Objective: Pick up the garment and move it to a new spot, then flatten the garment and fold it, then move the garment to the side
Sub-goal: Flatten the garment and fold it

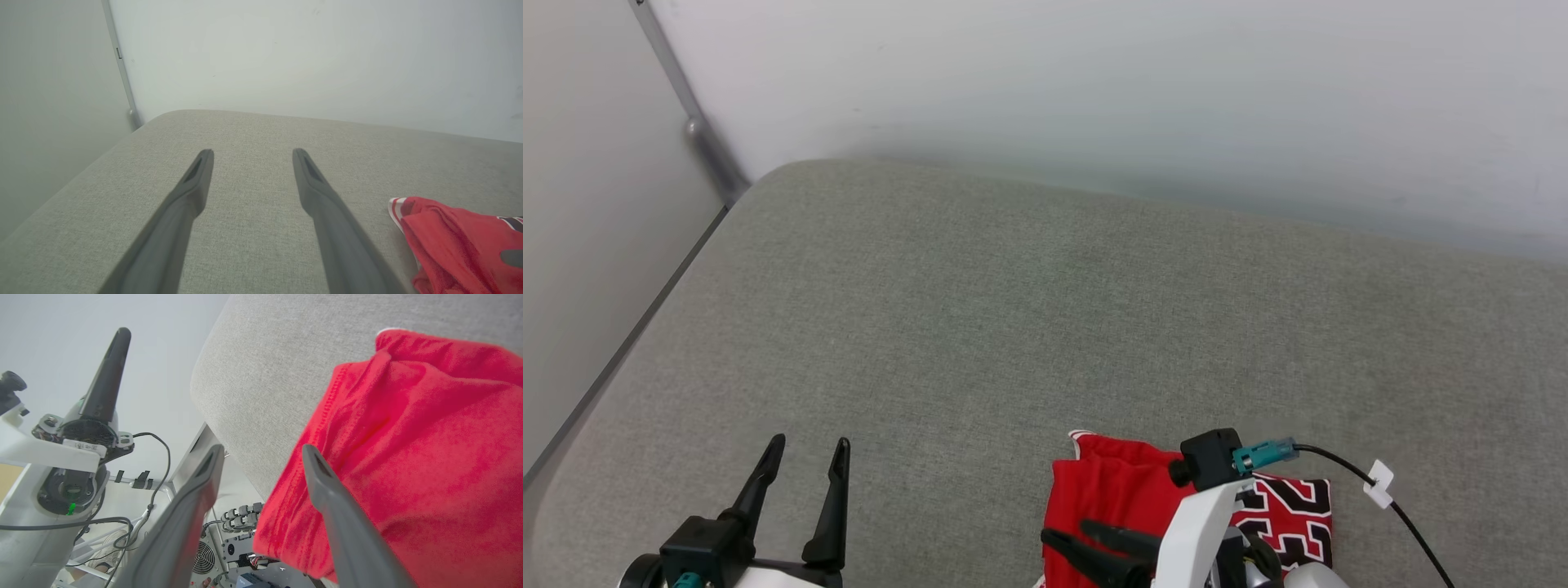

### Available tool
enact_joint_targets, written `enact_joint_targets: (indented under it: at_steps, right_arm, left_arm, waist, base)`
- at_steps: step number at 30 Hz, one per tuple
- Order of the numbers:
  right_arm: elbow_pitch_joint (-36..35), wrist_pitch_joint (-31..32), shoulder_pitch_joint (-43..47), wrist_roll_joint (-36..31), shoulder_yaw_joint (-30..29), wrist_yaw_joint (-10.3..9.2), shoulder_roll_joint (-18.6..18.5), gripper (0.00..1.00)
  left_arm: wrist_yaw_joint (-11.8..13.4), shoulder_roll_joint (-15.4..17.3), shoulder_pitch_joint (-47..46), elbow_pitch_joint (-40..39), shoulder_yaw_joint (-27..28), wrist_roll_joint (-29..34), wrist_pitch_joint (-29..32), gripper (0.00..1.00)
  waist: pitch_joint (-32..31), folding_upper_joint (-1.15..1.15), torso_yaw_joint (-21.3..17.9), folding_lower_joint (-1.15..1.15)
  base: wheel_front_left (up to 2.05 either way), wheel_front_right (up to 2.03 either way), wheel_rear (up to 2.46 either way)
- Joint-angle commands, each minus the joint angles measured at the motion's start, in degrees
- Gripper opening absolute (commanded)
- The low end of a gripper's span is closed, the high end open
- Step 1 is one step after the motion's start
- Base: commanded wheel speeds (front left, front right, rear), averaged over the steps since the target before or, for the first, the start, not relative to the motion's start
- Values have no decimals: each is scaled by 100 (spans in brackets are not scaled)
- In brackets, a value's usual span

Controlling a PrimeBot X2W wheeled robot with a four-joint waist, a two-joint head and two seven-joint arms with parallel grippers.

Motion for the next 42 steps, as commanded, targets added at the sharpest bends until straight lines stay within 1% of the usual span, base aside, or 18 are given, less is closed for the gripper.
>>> enact_joint_targets:
  at_steps: [1, 3, 5, 8, 9, 11, 12, 13, 16, 18, 23, 27, 29, 33, 37, 42]
  right_arm:
    - [-15, -48, -87, 111, 21, 0, 4, 100]
    - [-5, -153, -191, 219, 83, 0, 4, 100]
    - [45, -270, -308, 7, -7, 0, 3, 100]
    - [118, -396, -433, -513, -335, 0, 6, 100]
    - [104, -467, -496, -912, -630, 0, 5, 100]
    - [15, -540, -559, -1389, -948, 0, -5, 100]
    - [-50, -584, -550, -1579, -1106, 0, -54, 100]
    - [-50, -584, -550, -1579, -1106, 0, -54, 100]
    - [-264, -888, -513, -2191, -1548, -2, -452, 100]
    - [-417, -1157, -458, -2519, -1730, 0, -695, 100]
    - [-725, -1765, -217, -3051, -2138, -1, -1381, 100]
    - [-1038, -2231, 74, -3313, -2443, -1, -1600, 100]
    - [-1227, -2466, 274, -3456, -2615, -1, -1578, 100]
    - [-1581, -2868, 699, -3645, -2984, -1, -1249, 100]
    - [-1843, -3153, 1090, -3868, -3068, -1, -839, 100]
    - [-1864, -3393, 1375, -3991, -3118, -1, -492, 100]
  left_arm:
    - [-8, 30, 10, 5, -24, -14, -27, 100]
    - [-8, 41, 24, 25, -50, -19, -27, 100]
    - [-8, 38, 42, 19, -37, -24, -27, 100]
    - [-8, 22, 54, -26, -34, -23, -27, 100]
    - [-8, 19, 65, -57, -37, -11, -27, 100]
    - [-8, 9, 53, -80, -51, 0, -27, 100]
    - [-9, 3, 40, -96, -60, 2, -27, 100]
    - [-9, 3, 40, -96, -60, 2, -27, 100]
    - [-9, -19, 18, -149, -48, 0, -27, 100]
    - [-9, -51, 3, -181, -30, -43, -27, 100]
    - [-9, -113, 46, -260, 68, -156, -27, 100]
    - [-9, -133, 66, -358, 110, -224, -27, 100]
    - [-9, -156, 67, -413, 99, -233, -27, 100]
    - [-9, -194, 135, -502, 61, -253, -27, 100]
    - [-9, -226, 267, -623, 59, -246, -27, 100]
    - [-9, -264, 398, -740, 5, -151, -27, 100]
  waist:
    - [-14, 0, -14, 0]
    - [-53, 0, -49, 0]
    - [-85, 0, -95, 0]
    - [-113, 0, -182, 0]
    - [-131, 0, -250, 0]
    - [-130, 0, -306, 0]
    - [-133, 0, -336, 0]
    - [-133, 0, -336, 0]
    - [-129, 0, -440, 0]
    - [-128, 0, -512, 0]
    - [-140, 0, -680, 0]
    - [-104, 0, -775, 0]
    - [-84, 0, -807, 0]
    - [-40, 0, -854, 0]
    - [-15, 0, -889, 0]
    - [-20, 0, -864, 0]
  base:
    - [0, 0, 0]
    - [0, 0, 0]
    - [0, 0, 0]
    - [0, 0, 0]
    - [0, 0, 0]
    - [0, 0, 0]
    - [0, 0, 0]
    - [0, 0, 0]
    - [0, 0, 0]
    - [0, 0, 0]
    - [0, 0, 0]
    - [0, 0, 0]
    - [0, 0, 0]
    - [0, 0, 0]
    - [0, 0, 0]
    - [0, 0, 0]
